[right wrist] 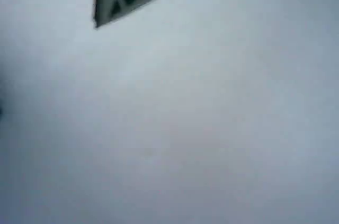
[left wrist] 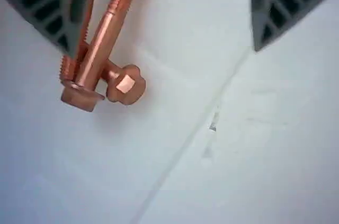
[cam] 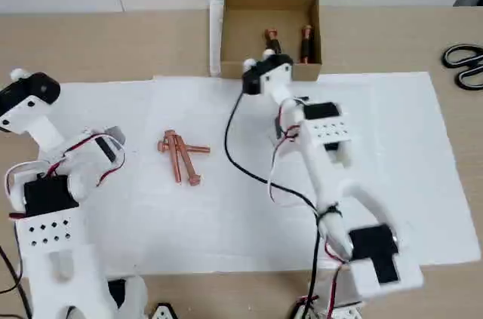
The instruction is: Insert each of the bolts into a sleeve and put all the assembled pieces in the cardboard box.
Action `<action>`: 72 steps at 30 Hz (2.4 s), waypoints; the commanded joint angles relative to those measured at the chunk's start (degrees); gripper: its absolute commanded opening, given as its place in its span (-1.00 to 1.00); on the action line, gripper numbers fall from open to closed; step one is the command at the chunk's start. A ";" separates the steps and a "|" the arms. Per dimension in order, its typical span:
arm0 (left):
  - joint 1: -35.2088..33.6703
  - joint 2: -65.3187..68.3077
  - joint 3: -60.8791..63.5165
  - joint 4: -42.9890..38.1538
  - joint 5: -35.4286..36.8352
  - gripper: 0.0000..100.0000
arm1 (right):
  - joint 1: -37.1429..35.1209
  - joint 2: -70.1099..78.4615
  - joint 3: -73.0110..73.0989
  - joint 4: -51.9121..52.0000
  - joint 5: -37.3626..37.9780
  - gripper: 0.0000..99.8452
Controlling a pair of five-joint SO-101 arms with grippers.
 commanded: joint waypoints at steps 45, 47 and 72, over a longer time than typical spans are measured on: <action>-0.09 -1.14 -0.31 -1.41 0.09 -0.59 | -0.84 18.33 -18.99 9.45 5.01 -0.64; -0.09 -1.14 -0.31 -1.32 0.09 -0.59 | -1.01 18.86 -18.99 9.36 5.01 -0.69; 0.00 -1.05 0.92 -1.49 0.09 -0.59 | -5.14 9.27 -34.55 32.13 -1.49 -0.99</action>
